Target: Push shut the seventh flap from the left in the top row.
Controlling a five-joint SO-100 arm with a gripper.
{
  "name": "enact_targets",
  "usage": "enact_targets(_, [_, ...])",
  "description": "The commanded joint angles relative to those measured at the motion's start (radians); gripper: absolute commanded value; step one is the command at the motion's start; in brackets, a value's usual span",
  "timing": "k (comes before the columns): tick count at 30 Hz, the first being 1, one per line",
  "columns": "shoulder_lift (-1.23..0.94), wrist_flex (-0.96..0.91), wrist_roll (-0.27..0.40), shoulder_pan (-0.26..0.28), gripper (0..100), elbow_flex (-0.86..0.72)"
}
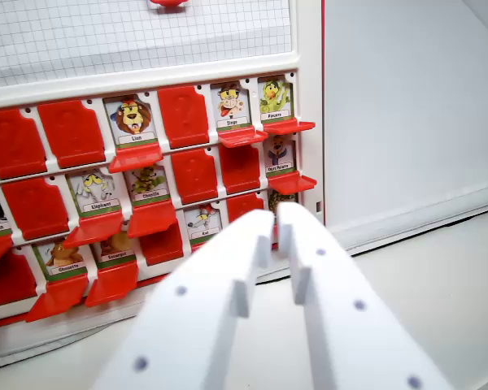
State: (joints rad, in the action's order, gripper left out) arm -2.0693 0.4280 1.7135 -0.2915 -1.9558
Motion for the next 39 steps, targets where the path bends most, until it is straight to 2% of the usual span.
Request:
enact_targets(1, [0.060, -0.150, 0.000, -0.005, 0, -0.002])
enact_targets(7, [0.209, -0.235, -0.020, -0.005, 0, 0.000])
enact_targets(13, [0.362, -0.272, -0.049, 0.003, 0, 0.077])
enact_targets(27, [0.612, -0.279, -0.046, 0.012, 0, 0.319])
enact_targets(39, [0.739, -0.279, -0.046, 0.029, 0, 0.460])
